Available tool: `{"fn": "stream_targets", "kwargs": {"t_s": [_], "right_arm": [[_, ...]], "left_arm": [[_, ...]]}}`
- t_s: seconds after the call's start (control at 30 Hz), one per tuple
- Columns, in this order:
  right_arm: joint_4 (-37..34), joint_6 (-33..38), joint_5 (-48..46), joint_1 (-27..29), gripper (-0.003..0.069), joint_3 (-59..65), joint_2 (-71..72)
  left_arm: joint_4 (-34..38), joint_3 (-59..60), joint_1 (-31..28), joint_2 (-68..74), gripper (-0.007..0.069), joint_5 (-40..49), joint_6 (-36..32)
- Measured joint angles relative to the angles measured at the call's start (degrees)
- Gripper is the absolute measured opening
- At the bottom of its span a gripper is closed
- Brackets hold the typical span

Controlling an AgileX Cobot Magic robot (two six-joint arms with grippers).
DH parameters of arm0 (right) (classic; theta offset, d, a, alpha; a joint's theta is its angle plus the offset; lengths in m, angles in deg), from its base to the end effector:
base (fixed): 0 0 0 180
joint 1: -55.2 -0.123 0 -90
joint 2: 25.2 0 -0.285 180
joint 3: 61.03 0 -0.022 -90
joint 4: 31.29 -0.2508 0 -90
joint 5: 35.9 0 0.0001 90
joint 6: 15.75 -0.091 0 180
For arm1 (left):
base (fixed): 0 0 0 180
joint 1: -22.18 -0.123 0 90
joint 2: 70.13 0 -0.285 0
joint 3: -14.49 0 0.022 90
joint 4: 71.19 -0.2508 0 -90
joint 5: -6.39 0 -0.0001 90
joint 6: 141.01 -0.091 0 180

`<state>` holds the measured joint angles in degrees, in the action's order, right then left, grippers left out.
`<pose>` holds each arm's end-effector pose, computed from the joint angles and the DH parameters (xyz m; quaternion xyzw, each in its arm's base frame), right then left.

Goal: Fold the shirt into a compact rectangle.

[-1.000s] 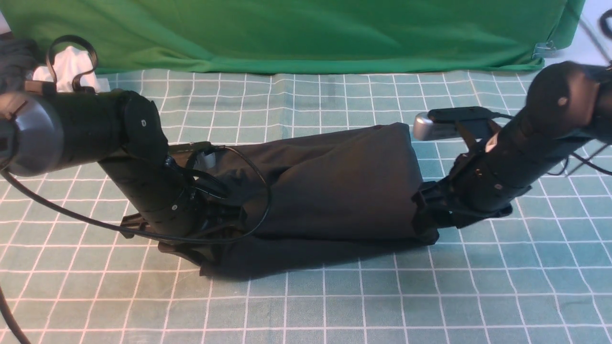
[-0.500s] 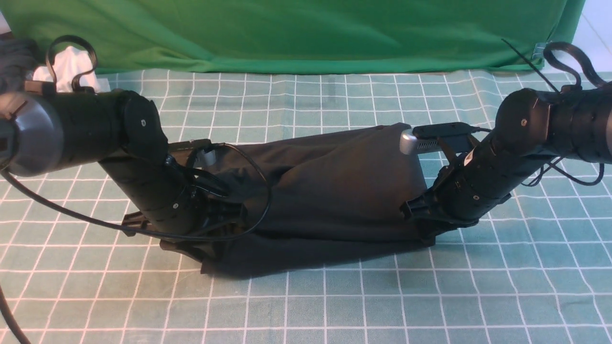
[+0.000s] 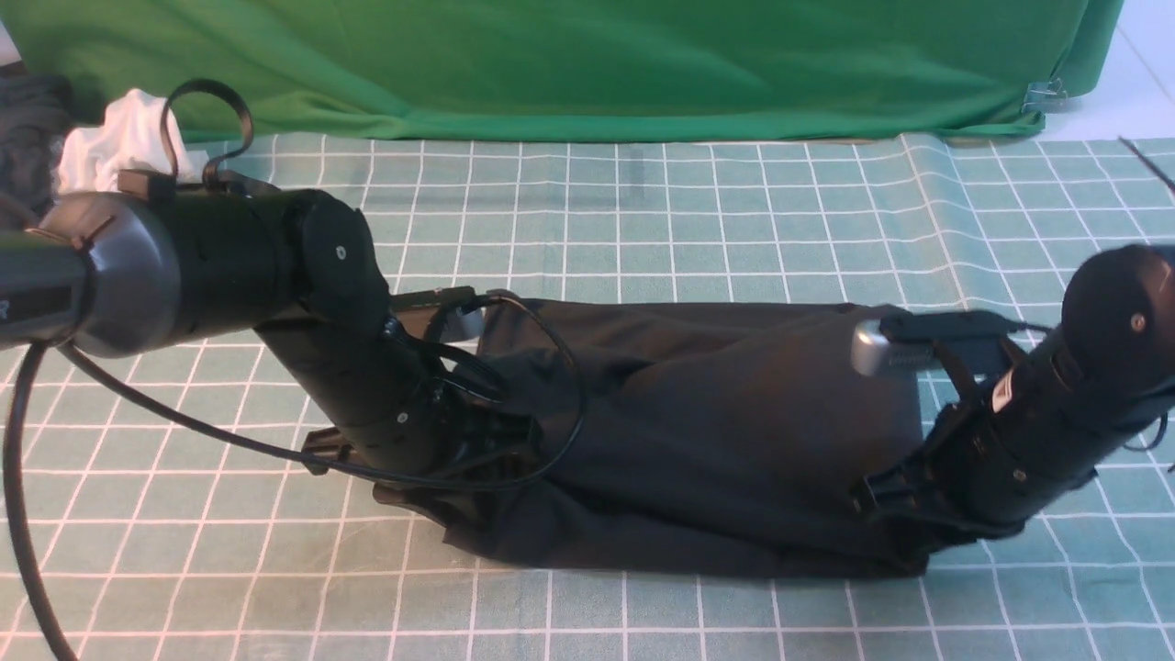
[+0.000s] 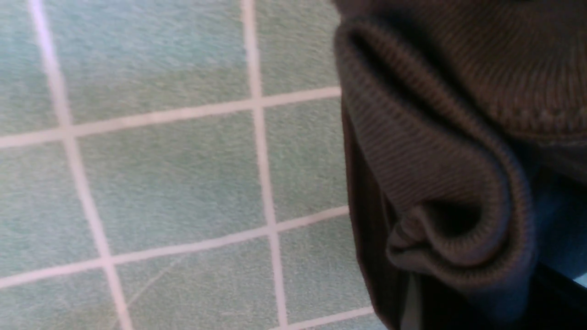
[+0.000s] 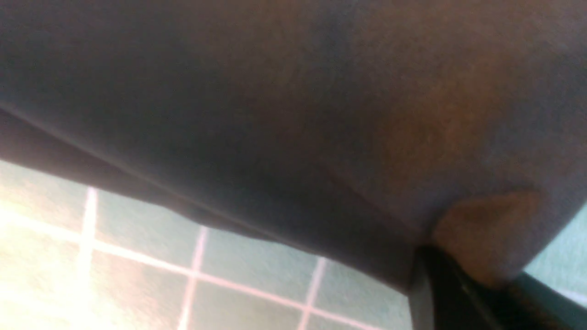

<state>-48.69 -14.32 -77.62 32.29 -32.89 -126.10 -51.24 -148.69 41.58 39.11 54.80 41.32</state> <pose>0.2498 0.1252 0.1743 -0.1056 0.9852 0.1224 0.0578 0.2948 -0.1284 0.1750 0.0386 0.9890 -0.1415 0.0212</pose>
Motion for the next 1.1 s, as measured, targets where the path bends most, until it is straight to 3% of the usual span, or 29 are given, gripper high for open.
{"fn": "stream_targets", "kwargs": {"t_s": [0.2, 0.43, 0.53, 0.83, 0.97, 1.1], "right_arm": [[0.58, -0.15, 0.38, 0.00, 0.0143, 0.60, 0.00], [1.49, -0.19, 0.82, 0.00, 0.0329, -0.38, 0.00], [1.55, -0.26, -0.93, 0.00, 0.0353, -1.99, 0.04], [5.44, -0.51, -7.13, 0.00, 0.0381, -7.91, 5.59], [6.90, -1.06, -9.25, 0.00, 0.0483, -8.31, 9.90], [7.62, -1.42, -11.40, 0.00, 0.0538, -8.37, 14.02]], "left_arm": [[-1.07, 0.00, 0.06, 0.00, 0.0094, -1.60, 0.00], [-1.86, 0.00, 0.06, 0.00, 0.0094, -0.04, 0.40], [-1.92, 0.00, 0.06, 0.00, 0.0112, 0.70, 0.54], [-3.02, 0.00, 0.06, -0.05, 0.0322, 1.24, 1.56], [-3.45, -1.89, 0.06, -0.11, 0.0404, 3.88, 1.80], [-3.79, -4.78, 0.06, -1.50, 0.0436, 8.10, 2.21]]}}
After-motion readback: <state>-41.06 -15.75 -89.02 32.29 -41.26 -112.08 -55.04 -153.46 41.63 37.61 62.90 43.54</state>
